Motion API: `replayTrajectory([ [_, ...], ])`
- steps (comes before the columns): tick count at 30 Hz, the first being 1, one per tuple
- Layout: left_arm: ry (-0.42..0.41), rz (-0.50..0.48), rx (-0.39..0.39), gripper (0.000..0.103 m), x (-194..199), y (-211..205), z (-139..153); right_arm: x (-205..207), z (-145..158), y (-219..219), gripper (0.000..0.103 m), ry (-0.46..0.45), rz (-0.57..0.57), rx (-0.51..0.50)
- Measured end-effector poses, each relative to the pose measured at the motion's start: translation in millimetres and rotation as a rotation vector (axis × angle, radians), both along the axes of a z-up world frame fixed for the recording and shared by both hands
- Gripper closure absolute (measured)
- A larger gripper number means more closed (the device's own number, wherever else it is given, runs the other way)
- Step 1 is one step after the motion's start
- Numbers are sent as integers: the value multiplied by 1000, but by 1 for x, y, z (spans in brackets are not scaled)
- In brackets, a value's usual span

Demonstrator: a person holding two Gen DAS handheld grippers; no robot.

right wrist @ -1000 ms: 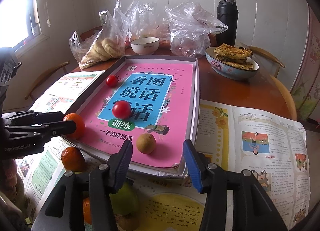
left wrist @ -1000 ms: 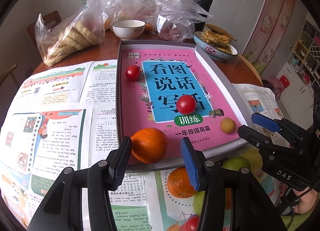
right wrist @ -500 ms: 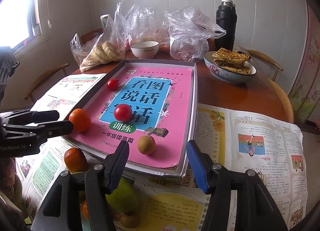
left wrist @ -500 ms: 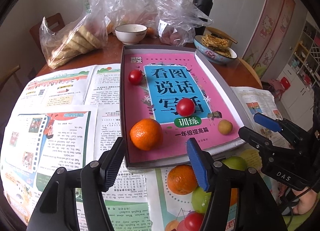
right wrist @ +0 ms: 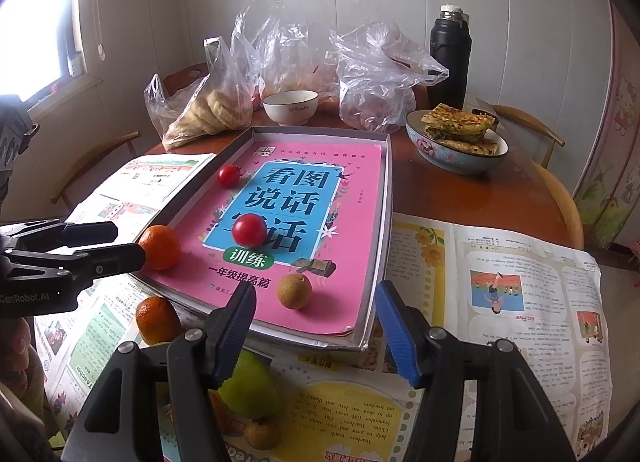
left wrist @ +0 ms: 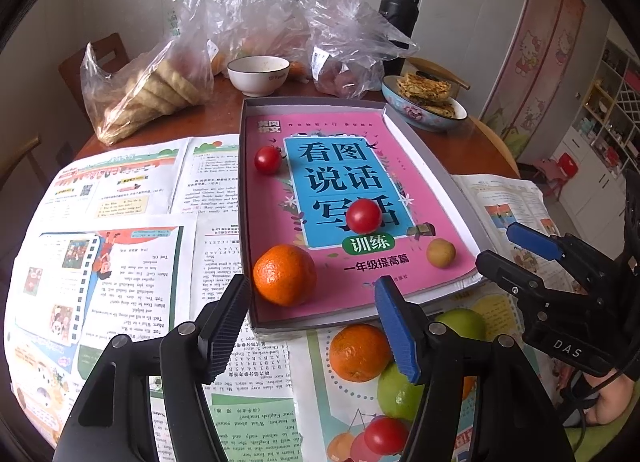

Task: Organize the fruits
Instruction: 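Withdraw both tools from the workbook toward the fruit on the newspaper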

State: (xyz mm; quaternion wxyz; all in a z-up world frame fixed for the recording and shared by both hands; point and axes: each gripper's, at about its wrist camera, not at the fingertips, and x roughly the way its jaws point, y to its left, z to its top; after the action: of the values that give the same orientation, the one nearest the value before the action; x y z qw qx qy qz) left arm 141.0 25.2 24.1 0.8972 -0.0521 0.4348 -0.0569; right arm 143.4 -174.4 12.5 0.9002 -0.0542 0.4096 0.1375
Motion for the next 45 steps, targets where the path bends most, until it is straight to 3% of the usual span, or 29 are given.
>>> replayTrajectory([
  [39,-4,-47,9,37,-47,-1,5,-42,9,7,41,7,77,36],
  [45,5,-45,10,33,-55,-3,3,-49,7,11,34,15,89,29],
])
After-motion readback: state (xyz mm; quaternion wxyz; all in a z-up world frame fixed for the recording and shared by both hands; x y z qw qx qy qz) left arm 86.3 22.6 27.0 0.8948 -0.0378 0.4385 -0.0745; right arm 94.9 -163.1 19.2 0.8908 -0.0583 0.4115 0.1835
